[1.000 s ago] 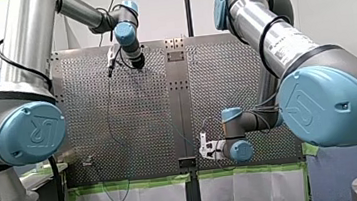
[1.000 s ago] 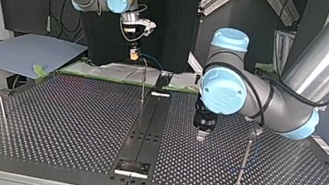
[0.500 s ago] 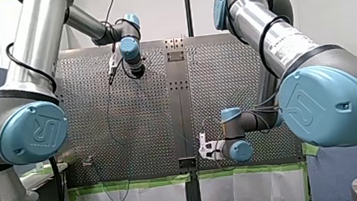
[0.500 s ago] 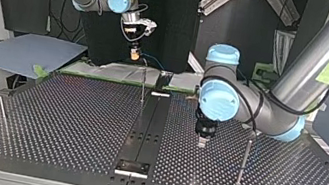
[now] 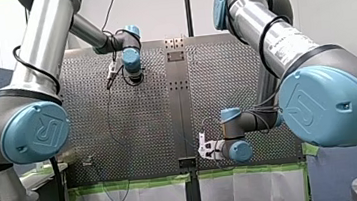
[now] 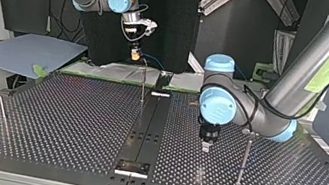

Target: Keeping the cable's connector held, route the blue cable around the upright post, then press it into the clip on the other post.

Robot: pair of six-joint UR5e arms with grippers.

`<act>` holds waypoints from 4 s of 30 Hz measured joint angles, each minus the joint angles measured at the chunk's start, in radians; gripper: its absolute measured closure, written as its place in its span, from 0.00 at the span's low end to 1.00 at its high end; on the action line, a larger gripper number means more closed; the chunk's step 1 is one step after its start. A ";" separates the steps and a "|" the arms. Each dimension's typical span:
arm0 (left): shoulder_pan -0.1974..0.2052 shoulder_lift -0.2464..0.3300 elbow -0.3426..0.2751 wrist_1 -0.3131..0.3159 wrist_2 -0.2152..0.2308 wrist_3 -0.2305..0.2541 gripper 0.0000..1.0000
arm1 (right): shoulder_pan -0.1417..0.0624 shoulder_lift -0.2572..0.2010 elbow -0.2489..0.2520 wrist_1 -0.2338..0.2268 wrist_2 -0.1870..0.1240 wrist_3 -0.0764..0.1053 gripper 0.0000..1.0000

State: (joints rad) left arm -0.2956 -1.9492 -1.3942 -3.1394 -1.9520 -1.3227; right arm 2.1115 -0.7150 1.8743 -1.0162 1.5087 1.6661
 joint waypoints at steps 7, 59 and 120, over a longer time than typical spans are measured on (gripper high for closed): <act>0.006 -0.029 0.000 0.001 -0.046 0.042 0.01 | 0.000 0.000 0.000 -0.001 -0.001 0.000 1.00; -0.074 -0.275 0.000 0.021 -0.011 0.036 0.01 | 0.000 0.001 0.000 -0.004 -0.005 0.000 1.00; -0.313 -0.497 0.000 -0.012 0.143 -0.042 0.01 | 0.011 0.001 0.000 -0.001 -0.004 0.000 1.00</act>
State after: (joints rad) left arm -0.6091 -2.4457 -1.3941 -3.1512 -1.8094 -1.3649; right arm 2.1223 -0.7143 1.8747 -1.0169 1.5043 1.6663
